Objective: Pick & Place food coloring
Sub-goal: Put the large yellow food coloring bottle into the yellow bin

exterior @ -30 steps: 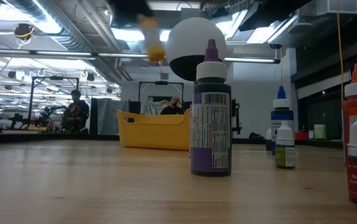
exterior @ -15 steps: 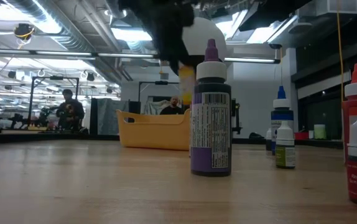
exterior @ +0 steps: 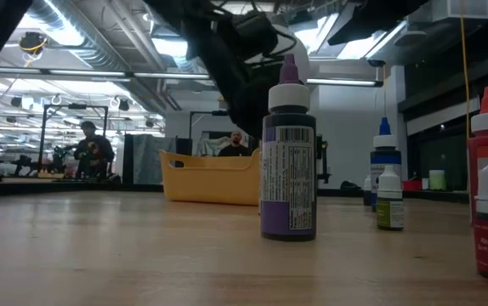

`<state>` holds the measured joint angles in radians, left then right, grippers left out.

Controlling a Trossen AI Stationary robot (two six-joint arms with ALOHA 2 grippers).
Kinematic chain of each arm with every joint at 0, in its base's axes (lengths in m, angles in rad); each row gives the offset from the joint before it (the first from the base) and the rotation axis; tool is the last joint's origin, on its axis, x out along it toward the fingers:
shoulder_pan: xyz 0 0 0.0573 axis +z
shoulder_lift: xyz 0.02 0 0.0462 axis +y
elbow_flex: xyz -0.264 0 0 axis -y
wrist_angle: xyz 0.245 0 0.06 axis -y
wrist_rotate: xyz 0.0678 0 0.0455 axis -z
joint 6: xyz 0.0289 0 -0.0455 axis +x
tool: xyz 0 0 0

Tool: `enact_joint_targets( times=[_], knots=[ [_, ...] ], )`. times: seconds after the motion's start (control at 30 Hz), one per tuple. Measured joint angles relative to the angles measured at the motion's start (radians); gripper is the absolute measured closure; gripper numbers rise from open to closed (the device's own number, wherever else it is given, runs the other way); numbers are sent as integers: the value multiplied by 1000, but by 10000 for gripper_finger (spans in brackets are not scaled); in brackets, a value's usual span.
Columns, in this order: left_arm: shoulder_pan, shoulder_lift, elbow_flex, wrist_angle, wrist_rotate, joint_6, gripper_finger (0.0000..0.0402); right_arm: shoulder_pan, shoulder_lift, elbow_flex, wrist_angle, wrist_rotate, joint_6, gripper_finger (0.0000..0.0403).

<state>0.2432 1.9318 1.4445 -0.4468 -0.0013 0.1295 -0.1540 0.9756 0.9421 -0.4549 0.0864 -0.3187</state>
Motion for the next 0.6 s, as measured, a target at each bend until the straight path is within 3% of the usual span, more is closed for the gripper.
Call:
enact_joint_targets(
  times=[0.27, 0.6],
  knots=[
    [7, 17, 0, 2, -4, -1, 282, 0, 0, 0, -1, 0, 0, 162],
    [8, 17, 0, 1, -4, -3, 238, 0, 0, 0, 0, 0, 0, 162]
  ],
)
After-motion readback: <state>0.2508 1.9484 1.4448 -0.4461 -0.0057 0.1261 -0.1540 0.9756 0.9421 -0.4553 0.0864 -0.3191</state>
